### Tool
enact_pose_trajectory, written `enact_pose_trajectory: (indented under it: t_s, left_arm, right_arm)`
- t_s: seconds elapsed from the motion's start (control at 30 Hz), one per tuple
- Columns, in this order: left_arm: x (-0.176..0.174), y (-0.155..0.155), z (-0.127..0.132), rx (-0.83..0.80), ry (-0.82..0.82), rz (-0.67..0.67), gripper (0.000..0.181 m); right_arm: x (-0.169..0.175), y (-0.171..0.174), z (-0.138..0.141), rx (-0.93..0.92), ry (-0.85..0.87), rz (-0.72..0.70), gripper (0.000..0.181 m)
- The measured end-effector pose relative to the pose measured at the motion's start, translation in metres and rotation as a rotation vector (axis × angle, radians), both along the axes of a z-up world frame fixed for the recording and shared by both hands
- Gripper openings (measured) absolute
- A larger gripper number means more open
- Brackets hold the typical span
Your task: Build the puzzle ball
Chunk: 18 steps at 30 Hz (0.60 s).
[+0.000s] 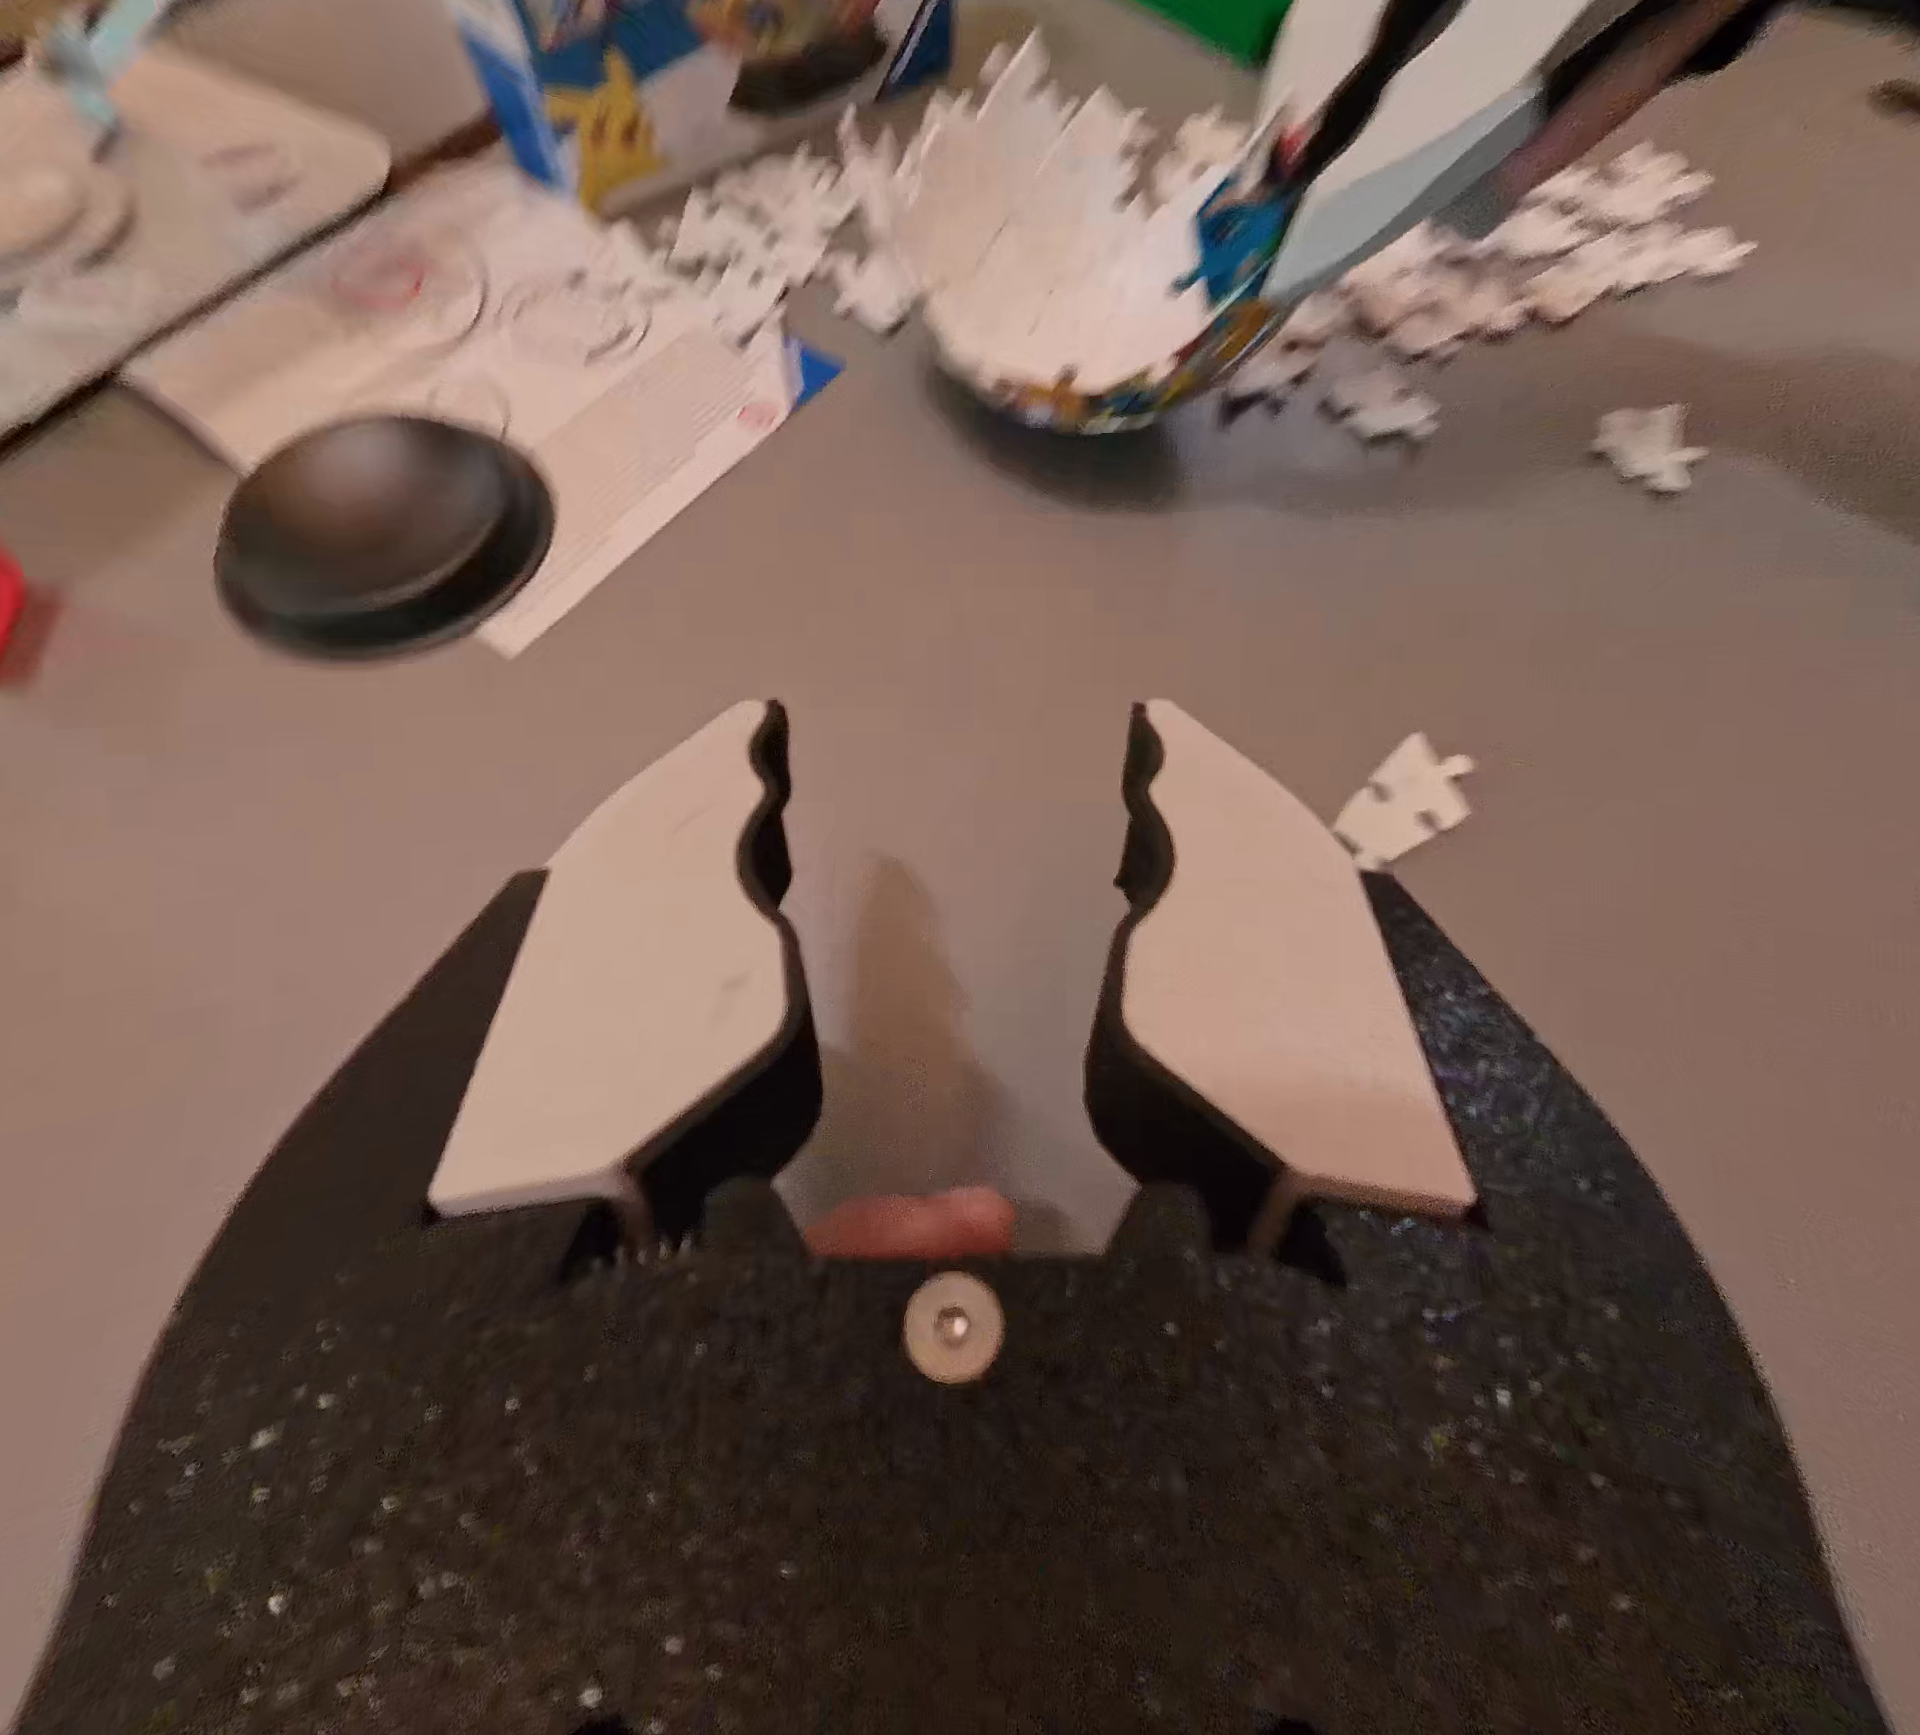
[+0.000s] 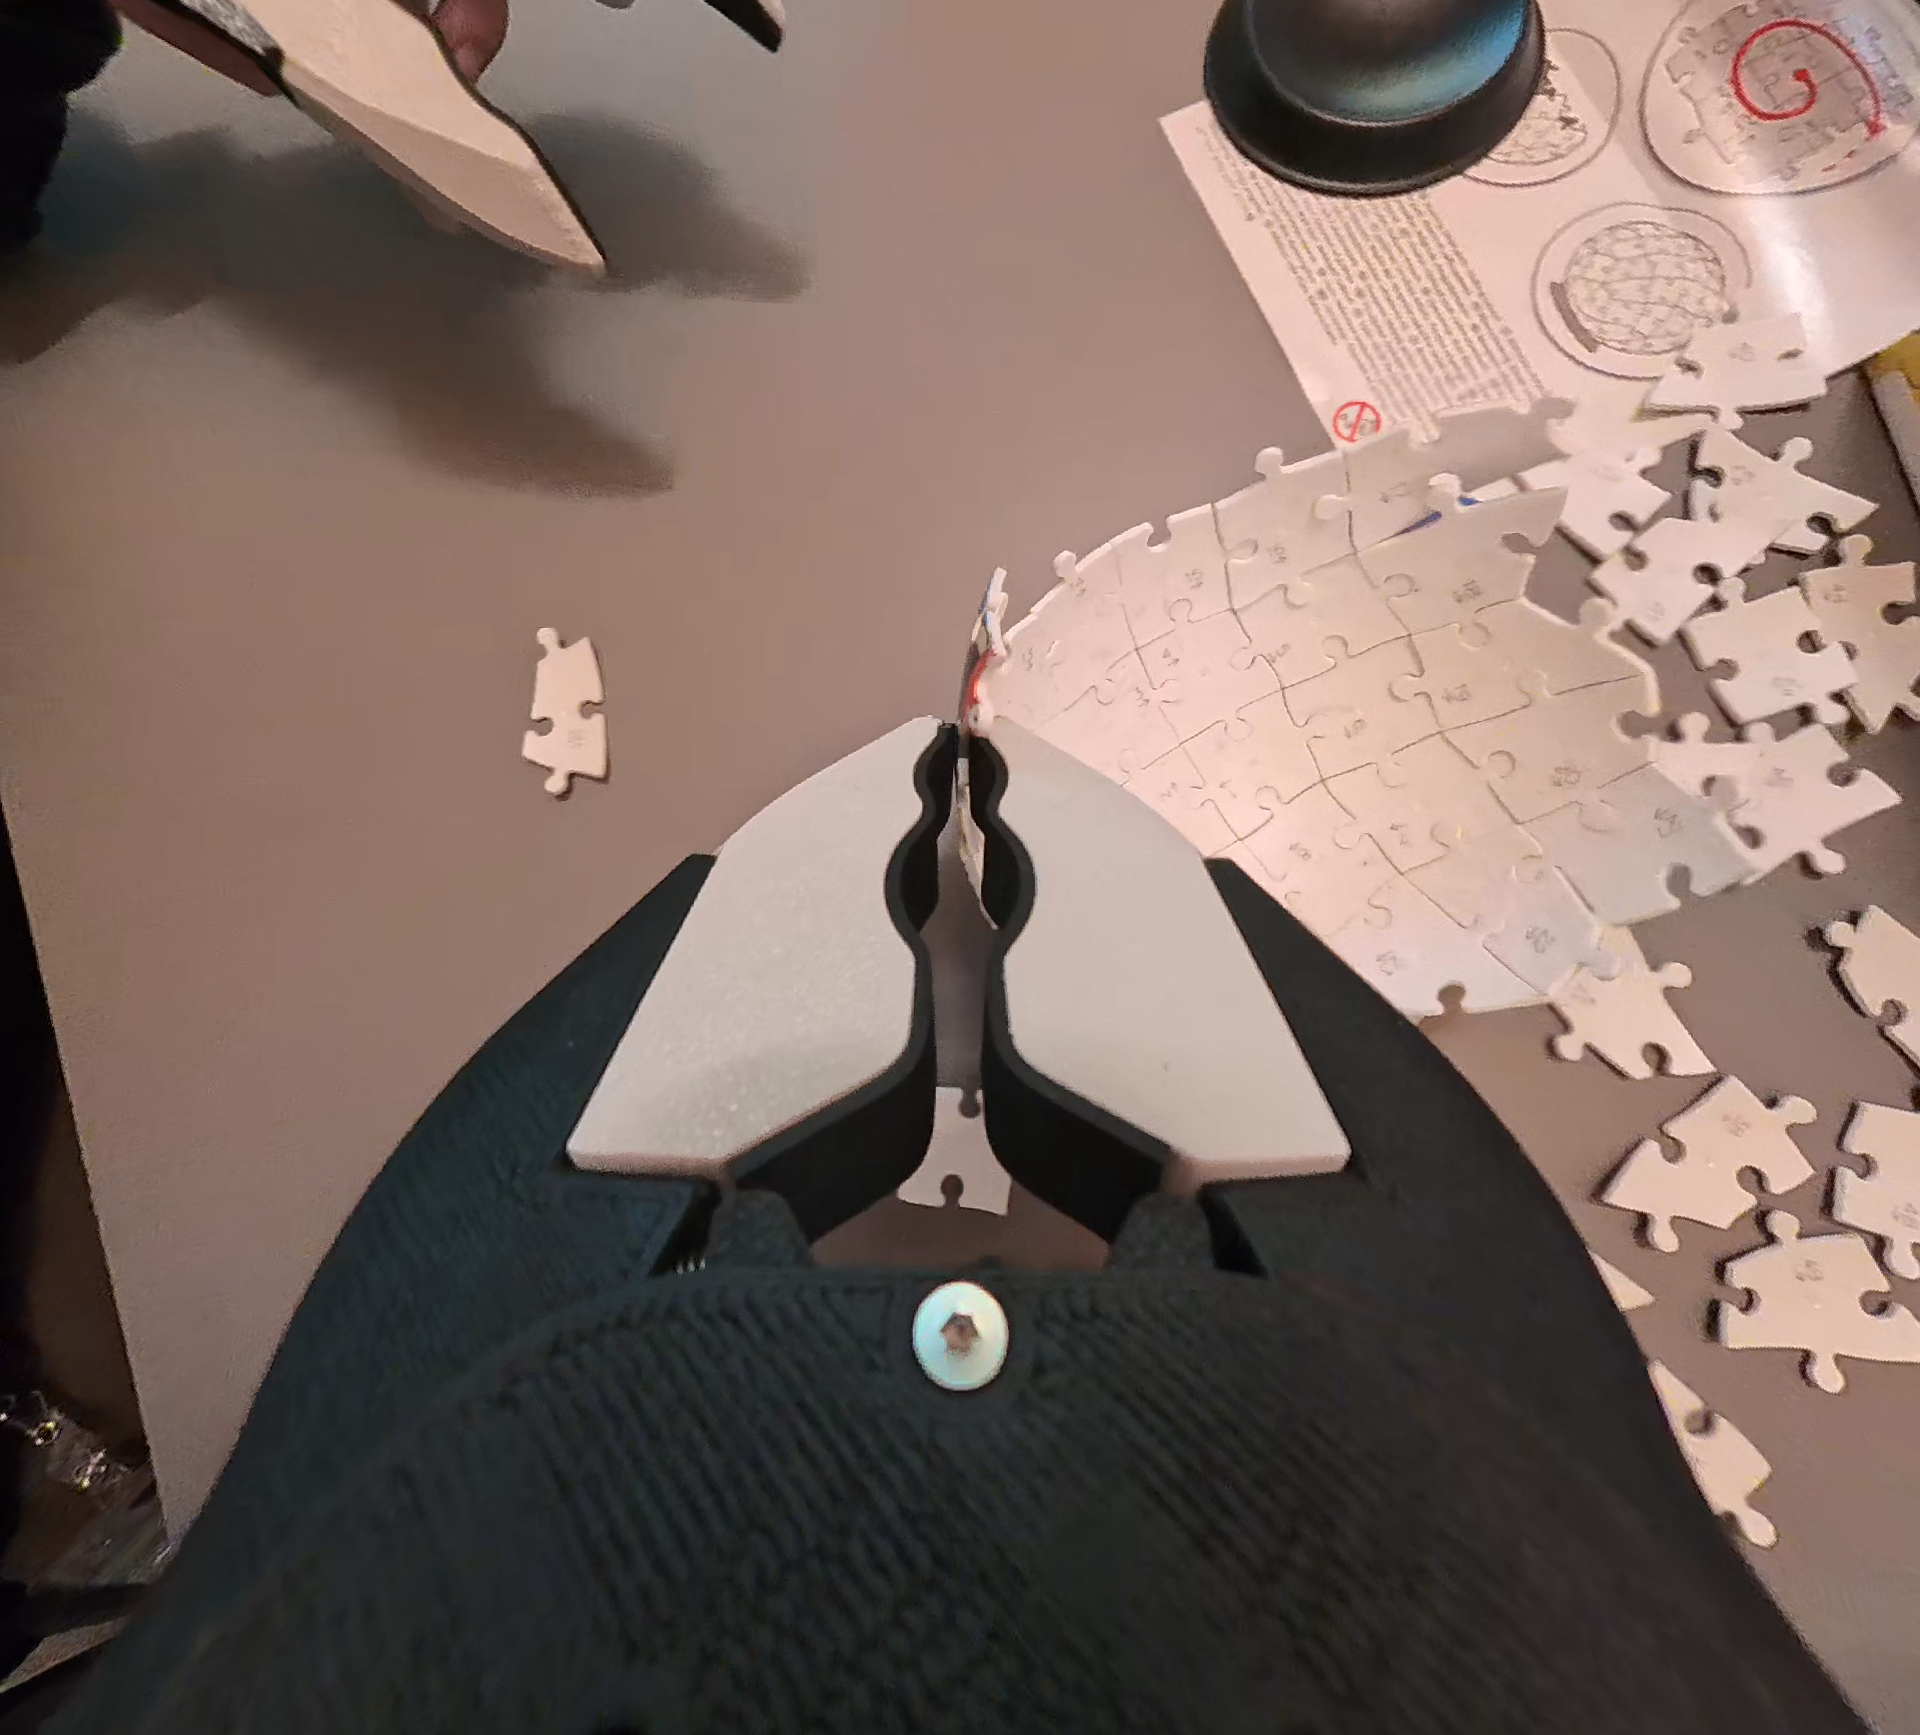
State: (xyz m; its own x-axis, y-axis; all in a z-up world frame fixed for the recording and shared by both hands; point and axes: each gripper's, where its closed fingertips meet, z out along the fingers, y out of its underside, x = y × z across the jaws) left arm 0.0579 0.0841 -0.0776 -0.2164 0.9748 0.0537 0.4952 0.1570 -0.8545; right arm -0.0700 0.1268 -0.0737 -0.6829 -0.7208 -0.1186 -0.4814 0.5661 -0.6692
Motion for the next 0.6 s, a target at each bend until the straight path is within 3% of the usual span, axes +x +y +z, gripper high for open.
enact_pose_trajectory:
  t_s: [0.23,0.6]
  left_arm:
    - [-0.038,0.051,0.049,-0.147,0.251,-0.299,0.04]
    - [-0.115,0.048,0.028,-0.282,-0.03,-0.552,0.032]
  right_arm:
    - [0.01,0.011,-0.005,-0.036,0.049,0.065,0.002]
    - [0.008,0.014,-0.006,-0.1,0.035,0.108,0.003]
